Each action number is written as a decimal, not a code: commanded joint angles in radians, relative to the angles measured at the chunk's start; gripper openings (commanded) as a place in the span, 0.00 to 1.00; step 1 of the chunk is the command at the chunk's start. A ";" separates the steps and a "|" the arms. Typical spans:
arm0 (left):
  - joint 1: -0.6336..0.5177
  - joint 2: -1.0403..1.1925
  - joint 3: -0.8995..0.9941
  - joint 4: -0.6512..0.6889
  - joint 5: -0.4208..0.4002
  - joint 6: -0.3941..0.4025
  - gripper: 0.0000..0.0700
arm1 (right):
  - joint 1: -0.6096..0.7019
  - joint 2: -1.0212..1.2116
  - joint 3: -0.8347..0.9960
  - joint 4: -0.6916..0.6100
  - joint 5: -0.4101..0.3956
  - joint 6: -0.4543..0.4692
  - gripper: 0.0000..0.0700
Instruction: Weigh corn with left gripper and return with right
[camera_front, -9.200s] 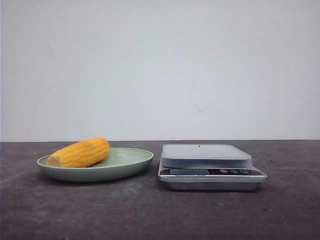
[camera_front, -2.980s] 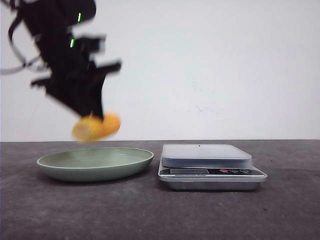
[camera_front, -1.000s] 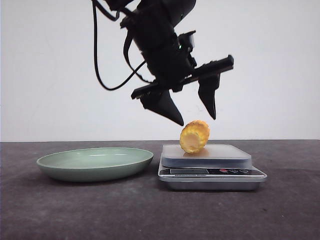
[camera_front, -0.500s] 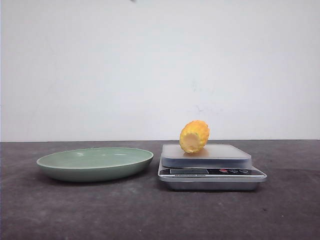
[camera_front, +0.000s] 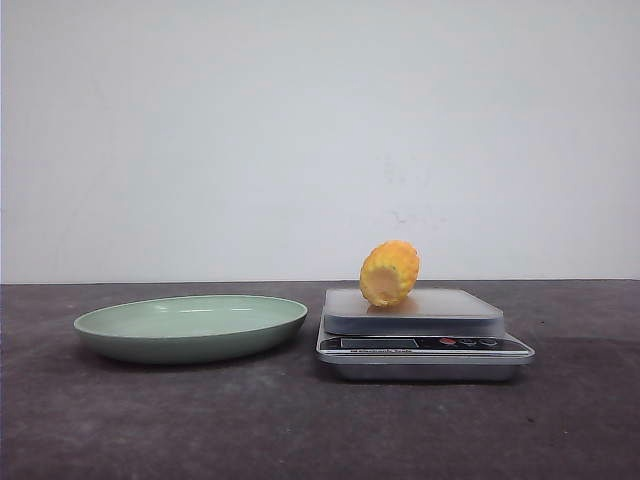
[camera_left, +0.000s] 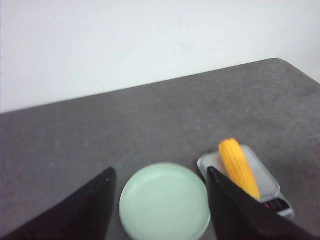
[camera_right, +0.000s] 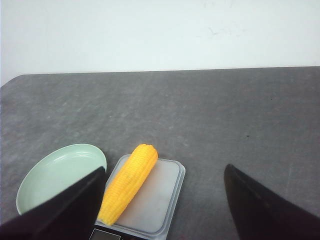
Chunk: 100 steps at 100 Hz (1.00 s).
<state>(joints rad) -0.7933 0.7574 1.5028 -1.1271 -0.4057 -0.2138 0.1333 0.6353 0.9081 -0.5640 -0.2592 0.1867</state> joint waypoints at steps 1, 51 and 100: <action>-0.008 -0.044 0.021 -0.039 -0.005 -0.058 0.43 | 0.010 0.005 0.016 0.009 -0.003 0.004 0.67; 0.030 -0.434 -0.175 -0.183 0.082 -0.294 0.44 | 0.140 0.146 0.016 0.051 0.010 0.025 0.73; 0.110 -0.536 -0.426 -0.043 0.160 -0.285 0.44 | 0.402 0.591 0.135 0.212 0.169 0.090 0.73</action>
<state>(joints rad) -0.6788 0.2211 1.0645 -1.1976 -0.2386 -0.5186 0.5087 1.1545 0.9890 -0.3576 -0.1272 0.2649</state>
